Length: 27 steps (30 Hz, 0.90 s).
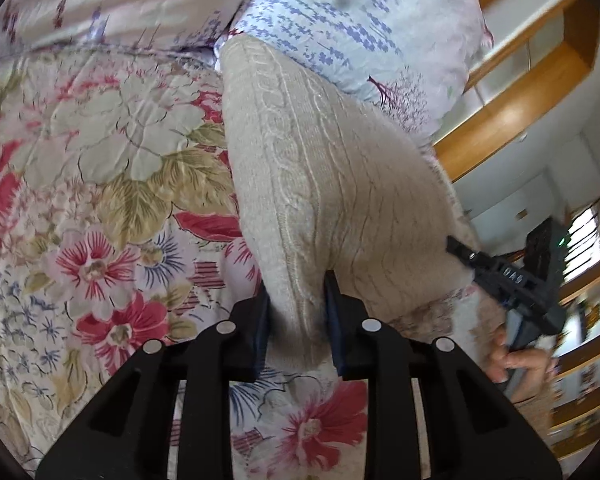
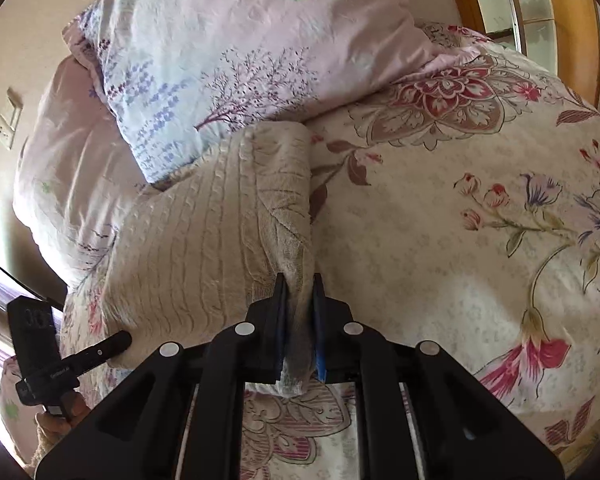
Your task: Fold small clothes
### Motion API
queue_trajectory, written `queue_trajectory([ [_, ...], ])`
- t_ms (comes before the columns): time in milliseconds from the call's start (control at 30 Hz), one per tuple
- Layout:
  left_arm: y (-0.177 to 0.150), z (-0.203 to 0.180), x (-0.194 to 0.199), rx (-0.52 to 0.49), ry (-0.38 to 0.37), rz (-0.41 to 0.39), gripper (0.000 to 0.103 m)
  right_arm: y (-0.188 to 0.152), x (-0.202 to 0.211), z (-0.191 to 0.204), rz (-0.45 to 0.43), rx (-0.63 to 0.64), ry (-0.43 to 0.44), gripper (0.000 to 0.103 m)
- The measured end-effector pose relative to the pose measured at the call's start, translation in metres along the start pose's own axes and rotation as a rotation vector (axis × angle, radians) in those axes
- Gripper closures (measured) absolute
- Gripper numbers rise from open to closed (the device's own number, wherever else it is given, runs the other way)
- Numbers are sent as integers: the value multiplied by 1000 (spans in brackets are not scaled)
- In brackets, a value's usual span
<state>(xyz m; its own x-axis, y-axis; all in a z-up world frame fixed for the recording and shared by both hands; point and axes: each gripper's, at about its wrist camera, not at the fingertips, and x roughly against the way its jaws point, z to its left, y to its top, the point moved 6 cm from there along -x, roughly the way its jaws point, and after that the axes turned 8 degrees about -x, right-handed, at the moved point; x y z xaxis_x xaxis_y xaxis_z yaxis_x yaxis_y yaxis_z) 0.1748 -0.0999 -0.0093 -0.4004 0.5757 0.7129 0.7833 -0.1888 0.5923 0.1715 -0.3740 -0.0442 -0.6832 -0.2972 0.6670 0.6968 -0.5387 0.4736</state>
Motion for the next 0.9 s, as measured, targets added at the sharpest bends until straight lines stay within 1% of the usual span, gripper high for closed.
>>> queue_trajectory([
  [33,0,-1,0,-14,12,-5,75,0,-1,-1,0,-9,5,91],
  [100,1,-3,0,-36,30,-5,74,1,-1,-1,10,-22,15,91],
  [133,2,-3,1,-37,30,0,67,2,0,-1,16,-26,17,90],
  [167,3,-2,3,-33,28,2,60,4,3,0,24,-32,26,86],
  [200,5,-1,7,-25,18,-1,48,7,6,0,31,-47,38,77],
  [233,7,0,12,-17,5,-9,41,9,9,0,35,-58,46,70],
  [267,11,2,18,-8,-12,-23,38,12,13,0,35,-69,47,58],
  [300,16,3,23,-3,-22,-32,31,16,16,0,29,-81,51,47],
  [333,19,3,27,-3,-24,-40,25,22,20,1,17,-93,66,42],
  [367,23,4,31,-6,-19,-50,23,27,23,1,10,-103,77,34],
  [400,30,3,36,-18,-1,-60,17,34,25,1,8,-119,89,29],
  [433,34,3,38,-30,20,-65,10,37,25,2,12,-127,98,28],
  [500,45,2,40,-63,73,-81,9,46,22,4,25,-136,109,25],
  [533,48,1,39,-71,80,-80,8,51,19,5,30,-135,100,23],
  [567,53,1,36,-76,89,-75,8,54,16,5,35,-135,94,21],
  [633,60,4,29,-76,131,-54,3,60,7,6,56,-141,87,20],
  [667,63,7,25,-76,156,-42,3,63,2,6,74,-150,87,20],
  [800,69,16,6,-73,205,20,2,68,-22,7,146,-174,98,20],
  [833,70,18,1,-72,210,34,2,68,-26,7,162,-176,104,20],
  [900,72,19,-4,-69,197,38,2,66,-38,8,203,-181,119,20],
])
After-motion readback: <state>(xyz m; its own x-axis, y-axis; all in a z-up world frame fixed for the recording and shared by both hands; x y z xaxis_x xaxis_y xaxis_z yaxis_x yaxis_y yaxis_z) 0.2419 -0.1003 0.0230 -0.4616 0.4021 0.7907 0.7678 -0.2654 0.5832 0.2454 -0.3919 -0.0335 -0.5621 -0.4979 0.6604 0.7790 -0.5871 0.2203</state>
